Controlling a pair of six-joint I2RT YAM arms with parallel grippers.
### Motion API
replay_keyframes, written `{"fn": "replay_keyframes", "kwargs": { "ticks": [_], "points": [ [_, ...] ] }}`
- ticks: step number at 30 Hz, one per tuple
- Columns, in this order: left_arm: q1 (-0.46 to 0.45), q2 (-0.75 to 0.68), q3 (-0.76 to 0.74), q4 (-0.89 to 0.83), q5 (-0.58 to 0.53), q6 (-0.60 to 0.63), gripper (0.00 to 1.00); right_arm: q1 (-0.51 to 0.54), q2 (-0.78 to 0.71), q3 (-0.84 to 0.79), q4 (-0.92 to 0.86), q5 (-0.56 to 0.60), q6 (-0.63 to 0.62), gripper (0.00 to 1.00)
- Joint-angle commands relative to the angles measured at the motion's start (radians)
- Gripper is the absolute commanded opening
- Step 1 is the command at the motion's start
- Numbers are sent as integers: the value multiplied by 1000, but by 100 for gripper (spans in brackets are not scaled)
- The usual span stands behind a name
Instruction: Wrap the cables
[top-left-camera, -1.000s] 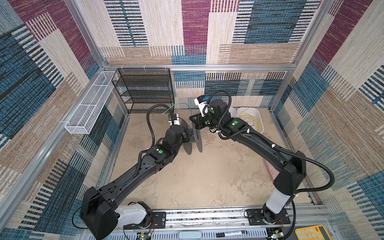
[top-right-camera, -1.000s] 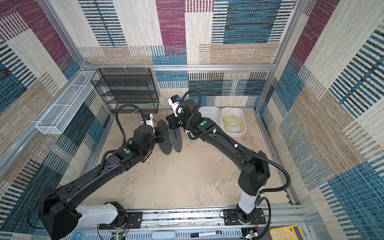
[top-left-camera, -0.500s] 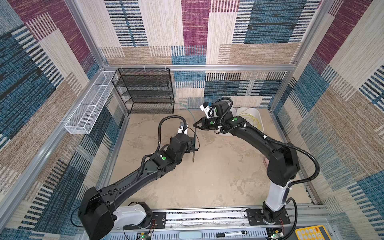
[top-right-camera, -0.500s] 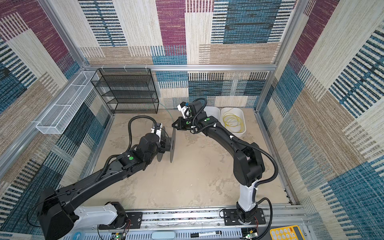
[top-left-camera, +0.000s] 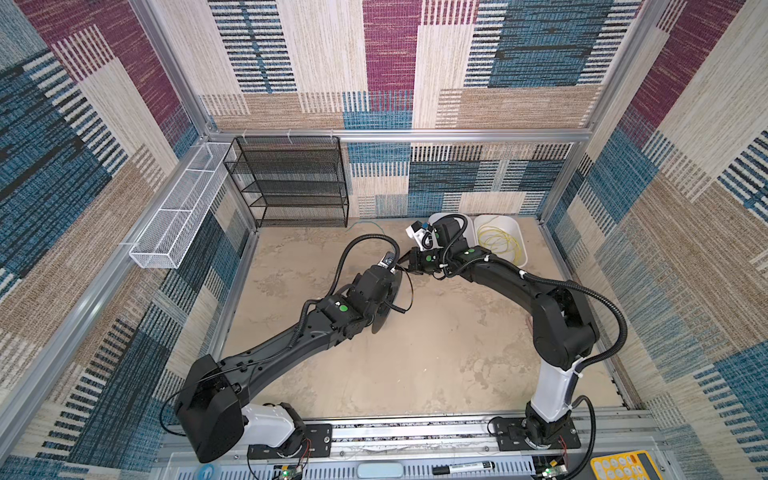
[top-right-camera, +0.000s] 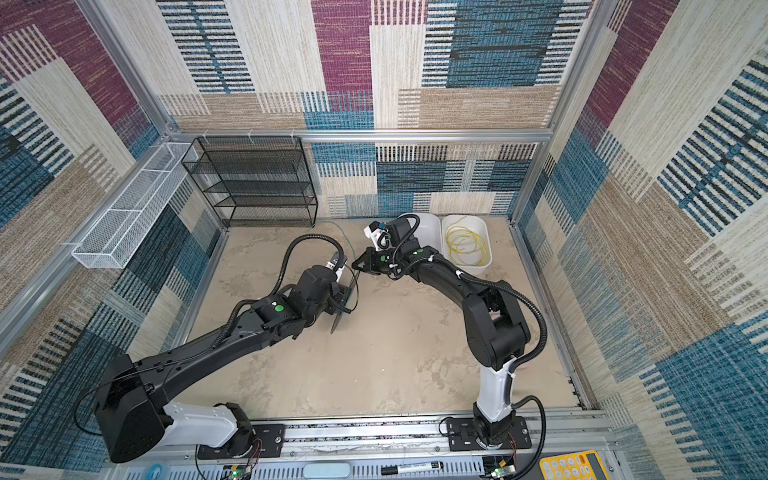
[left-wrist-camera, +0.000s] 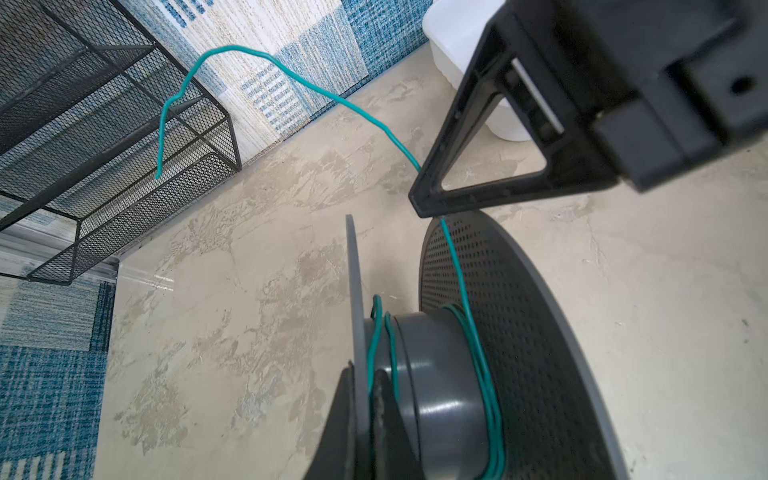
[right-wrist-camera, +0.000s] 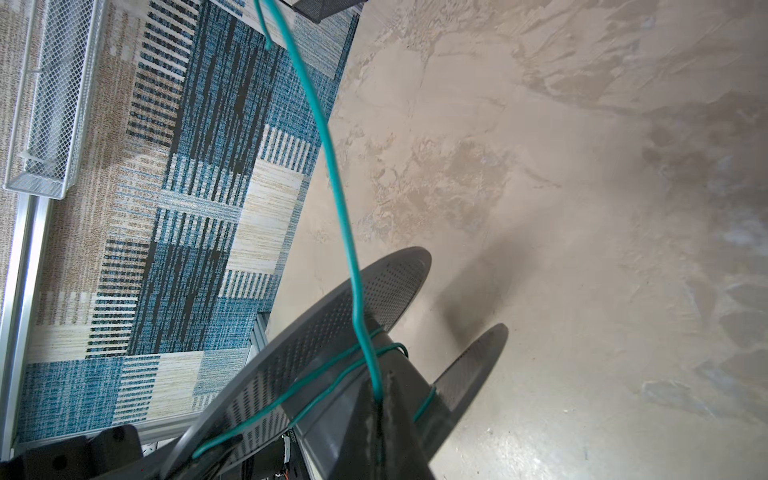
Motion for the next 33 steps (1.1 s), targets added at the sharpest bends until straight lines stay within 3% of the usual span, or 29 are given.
{"fn": "replay_keyframes", "kwargs": {
  "ticks": [1,19,23,33],
  "points": [
    [-9,-9,-6,-254,136,69,0,-29,-3,14,242,189,-10,10],
    [-10,-59,-37,-263,171,51,0,-49,-28,17,216,213,-34,13],
    [-10,-84,-44,-263,171,60,0,-58,-17,54,196,191,-41,1],
    [-41,-210,-96,-267,234,139,0,-108,22,125,235,112,14,0]
  ]
}}
